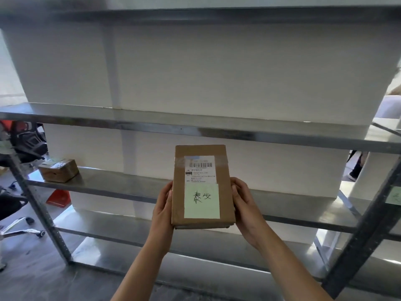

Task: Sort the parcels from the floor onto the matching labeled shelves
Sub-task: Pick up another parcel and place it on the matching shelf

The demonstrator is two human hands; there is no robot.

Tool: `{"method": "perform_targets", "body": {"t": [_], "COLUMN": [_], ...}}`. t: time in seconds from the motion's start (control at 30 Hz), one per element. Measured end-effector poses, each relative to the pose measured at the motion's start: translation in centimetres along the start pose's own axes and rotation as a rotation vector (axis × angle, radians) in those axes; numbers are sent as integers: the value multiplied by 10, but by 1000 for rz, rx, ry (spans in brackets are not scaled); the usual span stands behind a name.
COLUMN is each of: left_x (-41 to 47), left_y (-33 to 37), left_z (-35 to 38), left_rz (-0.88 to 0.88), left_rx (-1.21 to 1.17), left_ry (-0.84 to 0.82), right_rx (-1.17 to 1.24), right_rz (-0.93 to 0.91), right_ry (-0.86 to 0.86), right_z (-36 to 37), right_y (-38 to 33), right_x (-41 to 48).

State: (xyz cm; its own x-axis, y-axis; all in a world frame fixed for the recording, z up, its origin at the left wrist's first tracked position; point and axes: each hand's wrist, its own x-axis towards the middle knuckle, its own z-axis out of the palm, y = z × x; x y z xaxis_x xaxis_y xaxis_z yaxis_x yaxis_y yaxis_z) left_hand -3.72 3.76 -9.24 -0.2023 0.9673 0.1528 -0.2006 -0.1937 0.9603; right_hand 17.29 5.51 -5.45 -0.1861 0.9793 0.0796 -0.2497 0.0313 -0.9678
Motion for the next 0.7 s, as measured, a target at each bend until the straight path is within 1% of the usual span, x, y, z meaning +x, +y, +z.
{"method": "perform_targets", "body": {"t": [0.1,0.2,0.37,0.47,0.7], "left_x": [-2,-1,-10,-23,-35], "left_y": [3,9,12,6,0], "left_z": [13,27,44,46,36], "left_rz": [11,41,84,95,73], "left_rx": [7,36,69,88,55], "left_ry": [14,38,76,106,169], "right_rx": [1,-1,37,28,38], "right_rz": [-23,-34,-8,-3,23], "right_ry": [-34,-104,-177,-222,-262], "right_z": [-9,-19,-35,-35,-26], "right_y": [-9,-14,-16,-10,1], "right_x": [4,8,11,7,7]}}
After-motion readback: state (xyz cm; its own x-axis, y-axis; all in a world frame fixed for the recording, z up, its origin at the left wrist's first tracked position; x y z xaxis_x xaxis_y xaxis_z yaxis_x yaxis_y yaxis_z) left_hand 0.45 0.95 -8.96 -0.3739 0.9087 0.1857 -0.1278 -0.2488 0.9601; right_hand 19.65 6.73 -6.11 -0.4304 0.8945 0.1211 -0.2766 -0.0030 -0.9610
